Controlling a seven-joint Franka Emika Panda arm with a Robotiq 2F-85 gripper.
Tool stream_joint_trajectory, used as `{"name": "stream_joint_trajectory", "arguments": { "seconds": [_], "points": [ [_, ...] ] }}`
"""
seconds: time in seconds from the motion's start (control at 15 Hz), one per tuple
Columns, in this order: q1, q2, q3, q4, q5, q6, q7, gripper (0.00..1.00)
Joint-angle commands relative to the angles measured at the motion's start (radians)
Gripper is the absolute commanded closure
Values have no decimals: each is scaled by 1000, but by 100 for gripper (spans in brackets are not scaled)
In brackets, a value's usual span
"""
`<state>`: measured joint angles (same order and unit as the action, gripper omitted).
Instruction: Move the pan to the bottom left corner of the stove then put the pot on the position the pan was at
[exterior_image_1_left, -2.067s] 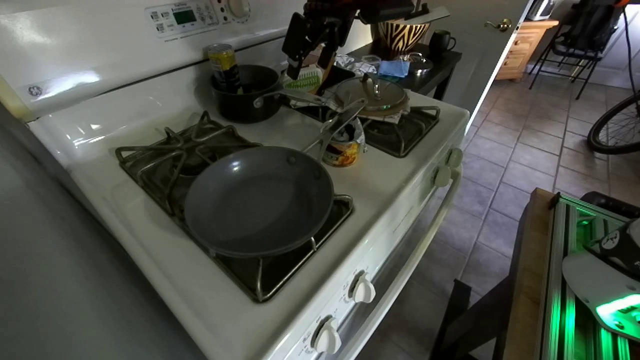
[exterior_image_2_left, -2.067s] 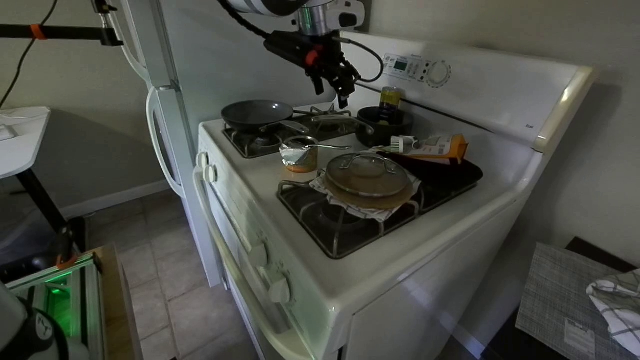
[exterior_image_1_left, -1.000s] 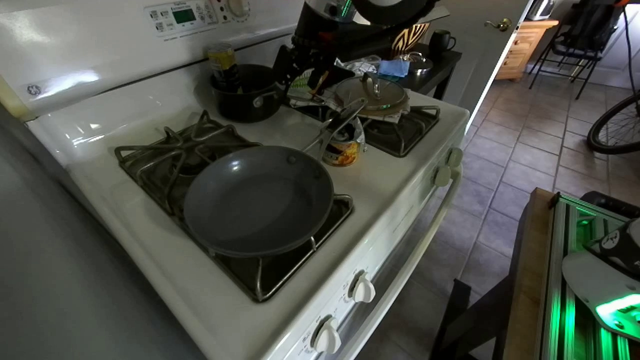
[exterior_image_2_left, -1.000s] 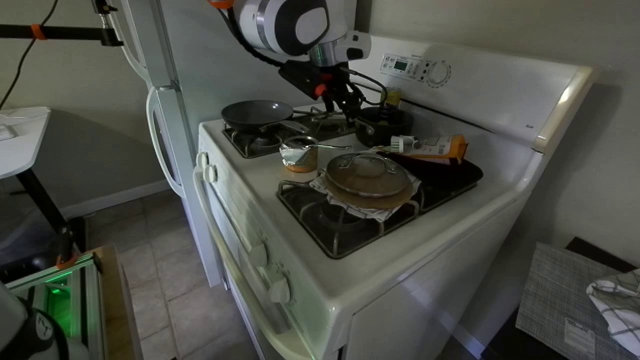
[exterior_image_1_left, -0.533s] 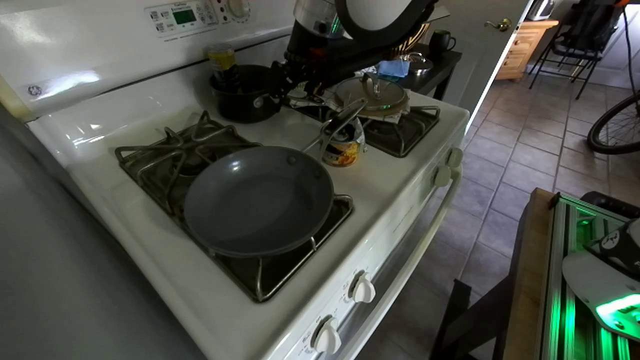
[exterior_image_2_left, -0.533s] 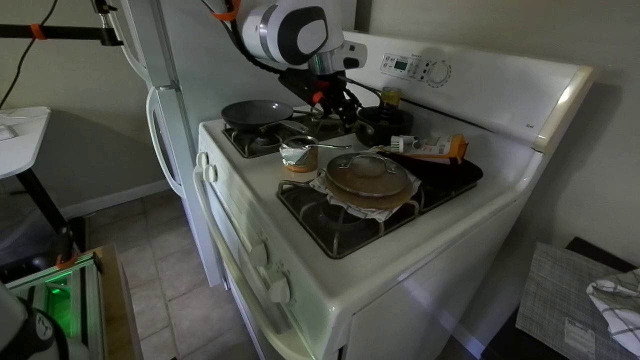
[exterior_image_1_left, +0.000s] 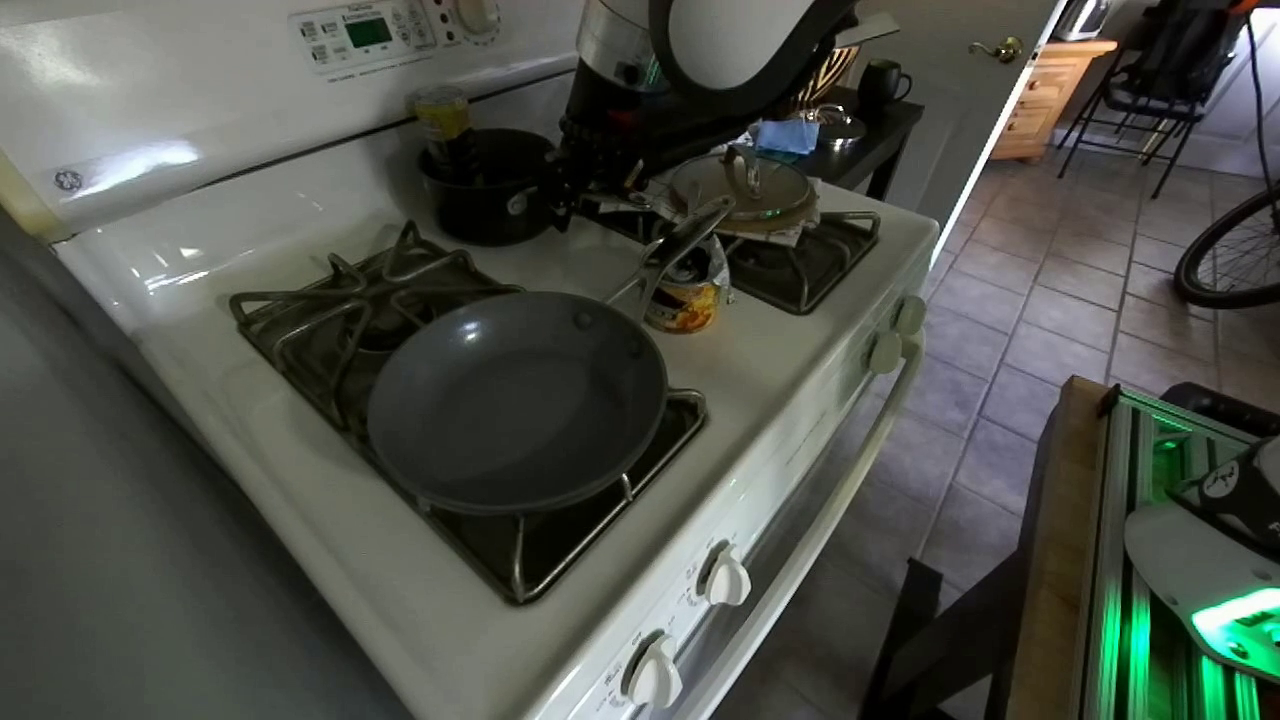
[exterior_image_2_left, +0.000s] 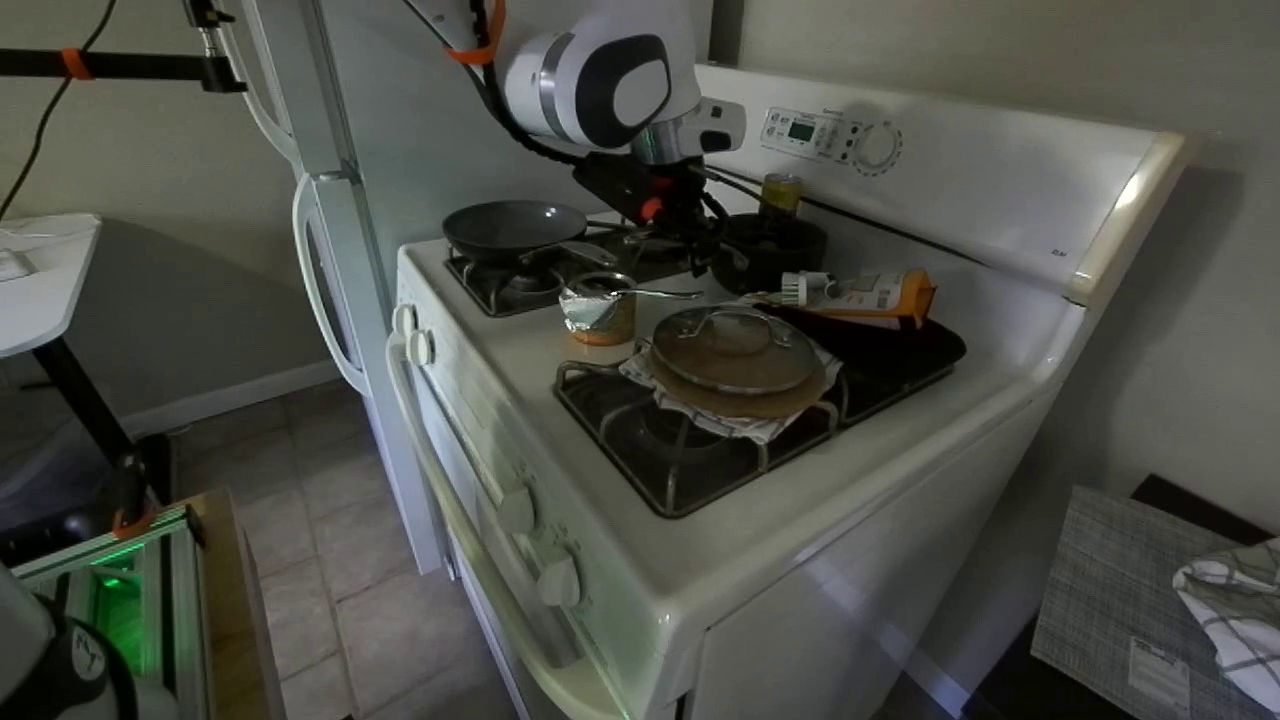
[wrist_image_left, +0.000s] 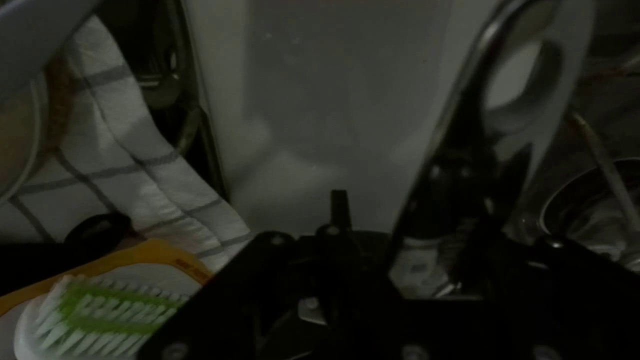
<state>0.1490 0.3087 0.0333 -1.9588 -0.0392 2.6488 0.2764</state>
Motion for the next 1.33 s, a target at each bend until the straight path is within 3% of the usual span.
{"name": "stream_joint_trajectory", "arguments": {
  "seconds": [0.0, 0.13, 0.2, 1.0, 1.27],
  "points": [
    [19, 20, -13, 19, -21, 16, 29, 86],
    [21, 17, -12, 23, -19, 16, 28, 98],
    [22, 15, -12, 23, -20, 18, 27, 100],
    [7, -88, -3, -87, -21, 44, -42, 98],
    [-10, -131, -2, -161, -42, 130, -131, 98]
  ]
}}
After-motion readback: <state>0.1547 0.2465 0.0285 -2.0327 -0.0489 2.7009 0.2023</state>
